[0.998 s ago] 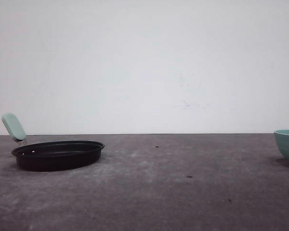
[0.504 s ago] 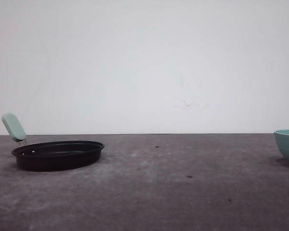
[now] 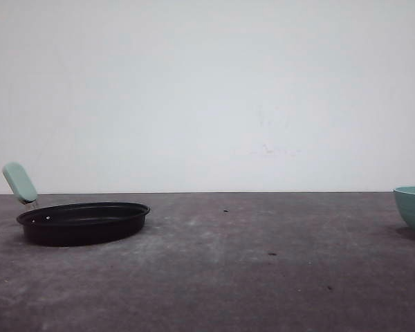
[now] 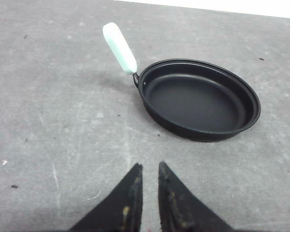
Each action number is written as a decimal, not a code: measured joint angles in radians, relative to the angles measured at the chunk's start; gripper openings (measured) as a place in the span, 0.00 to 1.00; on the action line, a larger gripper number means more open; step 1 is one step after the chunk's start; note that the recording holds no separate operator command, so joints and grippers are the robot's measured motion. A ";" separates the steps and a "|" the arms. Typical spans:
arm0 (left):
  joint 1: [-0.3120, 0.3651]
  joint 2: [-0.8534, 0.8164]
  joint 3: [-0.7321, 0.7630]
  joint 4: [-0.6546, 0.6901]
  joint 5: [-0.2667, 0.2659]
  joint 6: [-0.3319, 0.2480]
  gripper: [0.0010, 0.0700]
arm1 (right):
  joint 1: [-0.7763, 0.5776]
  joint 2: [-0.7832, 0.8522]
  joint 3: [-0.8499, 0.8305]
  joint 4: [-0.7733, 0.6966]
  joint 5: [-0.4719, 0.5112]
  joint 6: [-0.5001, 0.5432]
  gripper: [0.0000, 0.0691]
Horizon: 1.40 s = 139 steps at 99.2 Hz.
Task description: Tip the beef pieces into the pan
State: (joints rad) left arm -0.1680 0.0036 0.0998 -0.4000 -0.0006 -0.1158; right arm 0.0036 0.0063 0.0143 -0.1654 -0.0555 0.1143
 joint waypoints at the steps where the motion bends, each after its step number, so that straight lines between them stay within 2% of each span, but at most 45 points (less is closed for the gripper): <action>1: 0.000 0.000 0.000 0.000 0.000 0.000 0.03 | 0.000 0.000 0.000 0.000 -0.001 0.003 0.02; 29: 0.000 0.000 -0.002 0.008 0.002 -0.002 0.03 | 0.000 0.000 0.000 -0.003 0.003 0.067 0.02; 56: 0.000 0.000 -0.018 0.099 0.007 -0.106 0.03 | 0.000 0.035 0.001 -0.007 0.048 0.053 0.02; 70: 0.000 0.000 -0.017 0.150 0.007 -0.118 0.03 | 0.000 0.089 0.001 -0.008 0.048 0.029 0.02; 105: 0.000 0.000 -0.011 0.140 0.006 -0.153 0.03 | 0.000 0.159 0.001 -0.008 0.045 0.023 0.02; 123: 0.000 0.034 0.106 0.120 0.006 -0.219 0.03 | 0.000 0.157 0.009 0.043 -0.075 0.064 0.02; 139: 0.000 0.198 0.301 0.000 -0.019 -0.233 0.03 | 0.002 0.158 0.144 0.043 -0.077 0.106 0.01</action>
State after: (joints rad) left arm -0.1684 0.2020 0.4004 -0.4000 -0.0193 -0.3492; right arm 0.0051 0.1642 0.1581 -0.1223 -0.1322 0.2207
